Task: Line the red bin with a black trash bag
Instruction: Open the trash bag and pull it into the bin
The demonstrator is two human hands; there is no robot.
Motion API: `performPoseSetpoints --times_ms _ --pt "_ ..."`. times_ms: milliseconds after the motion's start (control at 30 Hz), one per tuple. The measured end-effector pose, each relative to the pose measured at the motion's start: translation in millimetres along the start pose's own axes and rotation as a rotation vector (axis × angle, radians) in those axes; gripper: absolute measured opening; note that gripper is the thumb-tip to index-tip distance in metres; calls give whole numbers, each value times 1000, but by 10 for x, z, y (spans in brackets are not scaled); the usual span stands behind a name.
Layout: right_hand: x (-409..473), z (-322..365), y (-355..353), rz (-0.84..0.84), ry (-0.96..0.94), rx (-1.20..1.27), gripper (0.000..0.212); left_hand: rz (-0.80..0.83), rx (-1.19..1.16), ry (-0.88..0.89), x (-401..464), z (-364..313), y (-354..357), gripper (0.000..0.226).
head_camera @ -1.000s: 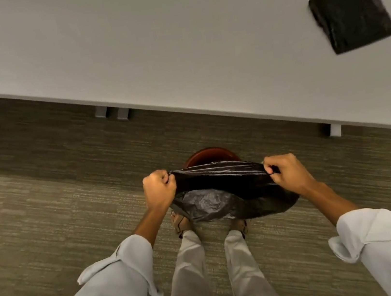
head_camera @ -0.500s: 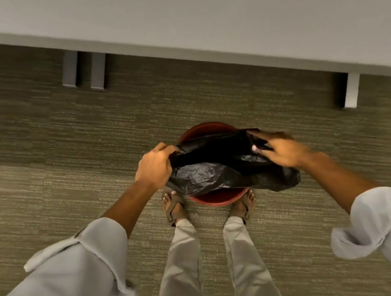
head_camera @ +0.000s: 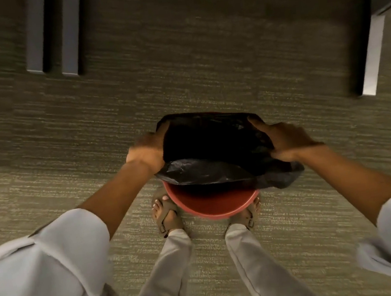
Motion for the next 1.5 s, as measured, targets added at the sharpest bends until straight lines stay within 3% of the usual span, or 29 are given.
performPoseSetpoints --times_ms 200,300,433,633,800,867,933,1033,1100,1167,1200,1267,1367,1433,1500 --pt "516 72 -120 -69 -29 -62 77 -28 -67 73 598 306 -31 79" --pt "655 72 -45 -37 2 -73 60 60 -110 29 861 425 122 86" --pt "708 -1 208 24 112 24 45 183 -70 18 942 498 425 80" --pt "387 -225 730 125 154 36 57 361 -140 17 532 519 848 52" --pt "52 -390 1112 124 300 219 63 132 -230 -121 123 704 938 59" --pt "-109 -462 1324 133 364 377 64 -36 -483 -238 -96 798 1041 53" --pt "-241 -543 1546 118 483 539 51 -251 -928 -452 -331 860 1168 36" --pt "-454 -624 1786 54 712 851 29 -535 -1575 -726 -556 845 1420 29" --pt "-586 -591 1919 22 843 1232 28 -614 -1851 -756 -609 792 1542 24" --pt "-686 -475 2049 63 900 1675 33 -564 -2029 -683 -634 695 1610 18" --pt "-729 -399 2095 108 907 1871 35 -497 -2077 -624 -650 637 1621 27" --pt "-795 -290 2152 193 907 2131 33 -357 -2041 -494 -660 547 1653 39" --pt "-815 -205 2203 280 848 2291 27 -298 -1720 -450 -675 521 1673 5" --pt "-774 -141 2158 341 674 2311 31 -240 -1424 -502 -663 559 1724 30" --pt "-752 -103 2116 378 537 2268 37 -154 -1242 -516 -669 536 1715 32"
Point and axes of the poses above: each hand's wrist, its own x-axis towards the middle knuckle, its own y-axis out of the palm, z = x × y, the point moved 7 cm from there along x, towards the middle knuckle, and after that the axes turned 14 degrees about y, right-handed, at the moved point
